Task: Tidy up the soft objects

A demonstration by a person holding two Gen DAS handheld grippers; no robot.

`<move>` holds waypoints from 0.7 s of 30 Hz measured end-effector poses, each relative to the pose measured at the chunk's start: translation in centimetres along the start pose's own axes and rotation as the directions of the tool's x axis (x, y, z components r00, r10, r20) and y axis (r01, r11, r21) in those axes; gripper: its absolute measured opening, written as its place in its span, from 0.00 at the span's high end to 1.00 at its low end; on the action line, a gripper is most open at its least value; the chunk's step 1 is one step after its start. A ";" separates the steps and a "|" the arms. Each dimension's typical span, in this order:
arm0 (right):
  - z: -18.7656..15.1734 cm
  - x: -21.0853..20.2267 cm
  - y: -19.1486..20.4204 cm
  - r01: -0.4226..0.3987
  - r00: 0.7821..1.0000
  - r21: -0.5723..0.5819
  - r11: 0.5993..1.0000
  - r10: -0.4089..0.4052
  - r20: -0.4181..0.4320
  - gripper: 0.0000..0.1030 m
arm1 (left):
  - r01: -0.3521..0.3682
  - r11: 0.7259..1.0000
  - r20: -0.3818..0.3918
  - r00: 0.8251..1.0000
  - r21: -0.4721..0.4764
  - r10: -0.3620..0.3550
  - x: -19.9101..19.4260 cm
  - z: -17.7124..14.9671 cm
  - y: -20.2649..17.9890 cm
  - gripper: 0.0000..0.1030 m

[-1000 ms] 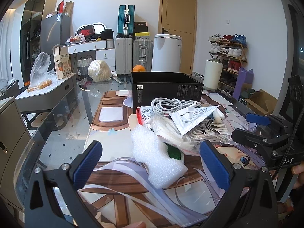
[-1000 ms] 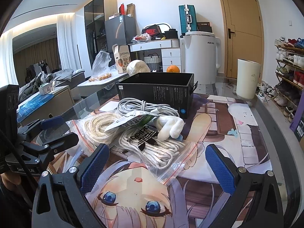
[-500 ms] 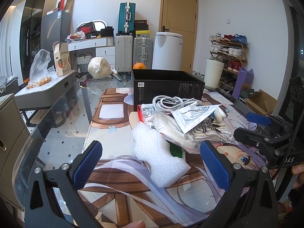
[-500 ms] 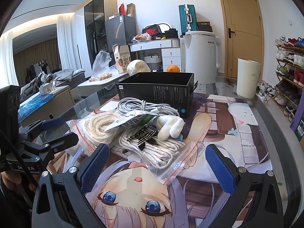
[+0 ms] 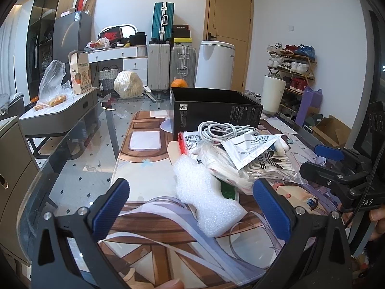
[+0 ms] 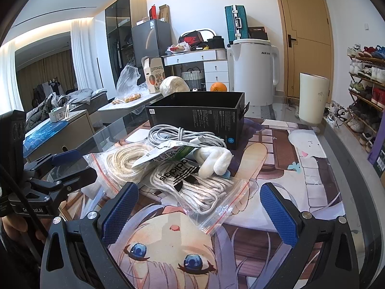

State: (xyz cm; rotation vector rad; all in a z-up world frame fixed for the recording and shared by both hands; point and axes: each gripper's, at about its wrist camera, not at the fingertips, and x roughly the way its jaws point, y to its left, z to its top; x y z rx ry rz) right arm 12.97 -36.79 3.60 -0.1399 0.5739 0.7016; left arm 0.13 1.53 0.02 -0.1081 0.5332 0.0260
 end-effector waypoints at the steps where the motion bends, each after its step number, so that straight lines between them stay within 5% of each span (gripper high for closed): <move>1: 0.0 0.0 0.0 0.001 1.000 0.000 1.000 -0.001 0.000 0.00 | -0.002 1.000 -0.002 1.000 0.002 0.002 0.0 0.0 0.0 0.00; 21: -0.1 -0.3 -0.5 0.012 1.000 0.018 1.000 -0.012 0.001 0.00 | -0.017 1.000 -0.025 1.000 -0.014 0.016 -0.2 0.0 1.1 0.00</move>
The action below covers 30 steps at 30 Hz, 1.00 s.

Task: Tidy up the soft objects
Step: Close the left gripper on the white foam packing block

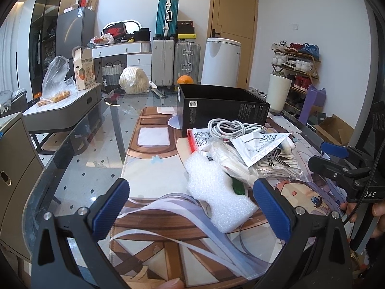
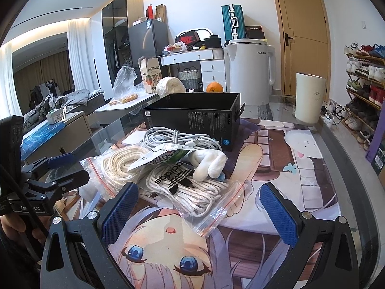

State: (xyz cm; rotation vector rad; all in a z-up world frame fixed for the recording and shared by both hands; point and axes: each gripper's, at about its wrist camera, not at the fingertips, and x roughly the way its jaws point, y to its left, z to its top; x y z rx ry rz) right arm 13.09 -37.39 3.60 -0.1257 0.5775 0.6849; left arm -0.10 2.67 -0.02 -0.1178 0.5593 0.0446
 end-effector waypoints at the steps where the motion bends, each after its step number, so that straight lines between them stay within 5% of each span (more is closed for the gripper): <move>1: 0.0 0.1 0.0 0.002 1.000 0.000 1.000 -0.002 0.000 0.00 | 0.001 1.000 -0.003 1.000 -0.001 -0.001 0.0 -0.1 0.1 0.00; 30: 2.2 1.9 -0.2 0.054 0.994 -0.037 0.998 -0.057 -0.098 0.00 | 0.018 0.998 -0.117 0.993 -0.061 -0.025 2.5 -0.2 1.0 0.03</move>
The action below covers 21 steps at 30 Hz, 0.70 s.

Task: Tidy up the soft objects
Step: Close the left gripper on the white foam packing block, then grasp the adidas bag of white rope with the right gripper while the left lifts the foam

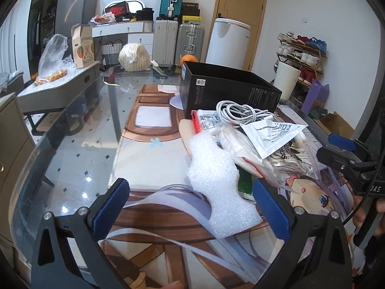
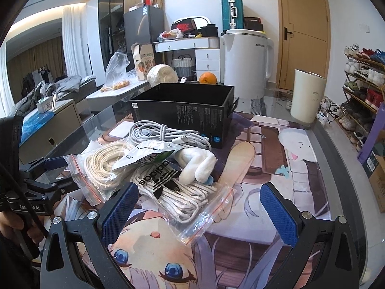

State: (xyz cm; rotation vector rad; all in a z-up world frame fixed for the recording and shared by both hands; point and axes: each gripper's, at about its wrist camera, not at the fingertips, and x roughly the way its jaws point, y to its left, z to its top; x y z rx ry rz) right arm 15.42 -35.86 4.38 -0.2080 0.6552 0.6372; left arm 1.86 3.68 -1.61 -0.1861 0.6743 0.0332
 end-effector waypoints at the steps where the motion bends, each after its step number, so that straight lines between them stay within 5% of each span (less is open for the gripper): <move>1: 0.2 0.3 0.1 0.000 1.000 -0.009 1.000 0.000 -0.010 0.01 | 0.010 1.000 -0.005 1.000 -0.003 -0.010 0.1 0.0 0.0 0.07; 5: 0.5 1.2 0.1 -0.012 0.999 -0.019 1.000 0.011 -0.052 0.01 | 0.039 0.999 -0.025 0.999 -0.001 -0.039 0.6 0.2 -0.2 0.19; 9: 0.3 2.0 0.3 -0.039 0.995 -0.031 0.999 0.036 -0.089 0.01 | 0.059 0.998 -0.046 0.997 0.008 -0.058 1.0 0.1 -0.5 0.47; 14: 0.6 2.4 0.3 -0.060 0.993 -0.034 0.998 0.056 -0.103 0.01 | 0.080 0.997 -0.043 0.996 0.006 -0.079 1.0 0.2 -0.6 0.65; 21: 1.0 3.6 0.2 -0.095 0.985 -0.047 0.994 0.087 -0.151 0.01 | 0.083 0.997 -0.010 0.997 0.003 -0.083 0.5 0.4 -0.2 0.65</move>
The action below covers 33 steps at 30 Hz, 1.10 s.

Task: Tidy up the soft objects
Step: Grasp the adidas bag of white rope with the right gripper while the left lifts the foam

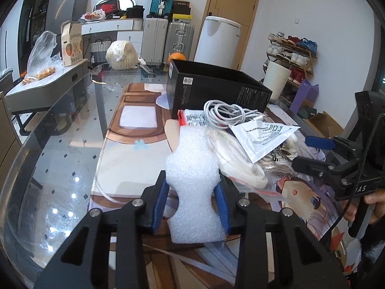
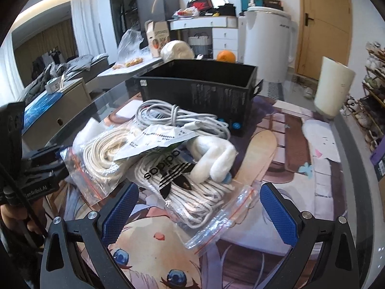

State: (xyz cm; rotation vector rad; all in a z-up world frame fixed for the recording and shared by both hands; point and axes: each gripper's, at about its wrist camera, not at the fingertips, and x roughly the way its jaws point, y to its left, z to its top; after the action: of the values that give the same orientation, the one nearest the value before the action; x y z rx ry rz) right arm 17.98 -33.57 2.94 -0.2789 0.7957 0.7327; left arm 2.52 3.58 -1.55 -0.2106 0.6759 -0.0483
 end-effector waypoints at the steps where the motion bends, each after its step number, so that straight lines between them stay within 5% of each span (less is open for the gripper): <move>1: 0.1 0.3 0.1 -0.003 1.000 -0.011 1.000 0.003 -0.011 0.01 | 0.000 1.000 0.005 1.000 0.000 0.000 -0.1 0.1 0.0 0.65; 18: -0.3 1.0 1.5 -0.176 0.982 -0.149 0.973 0.162 -0.100 0.05 | -0.039 0.998 0.093 0.995 -0.040 0.042 -2.1 1.0 1.2 0.65; 26: 0.5 2.0 0.1 -0.110 0.991 -0.139 0.984 0.098 -0.091 0.05 | -0.030 0.999 0.104 0.994 -0.023 0.032 -2.5 1.0 0.8 0.65; 33: 0.6 2.9 0.2 -0.232 0.965 -0.145 0.962 0.209 -0.157 0.05 | -0.019 1.000 0.101 0.995 -0.008 0.019 -2.5 0.9 0.5 0.65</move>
State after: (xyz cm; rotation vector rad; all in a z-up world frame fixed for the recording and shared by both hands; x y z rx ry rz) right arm 19.53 -31.76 1.24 -0.3960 0.9118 0.9999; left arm 1.17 4.50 0.58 -0.2120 0.5776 -0.0168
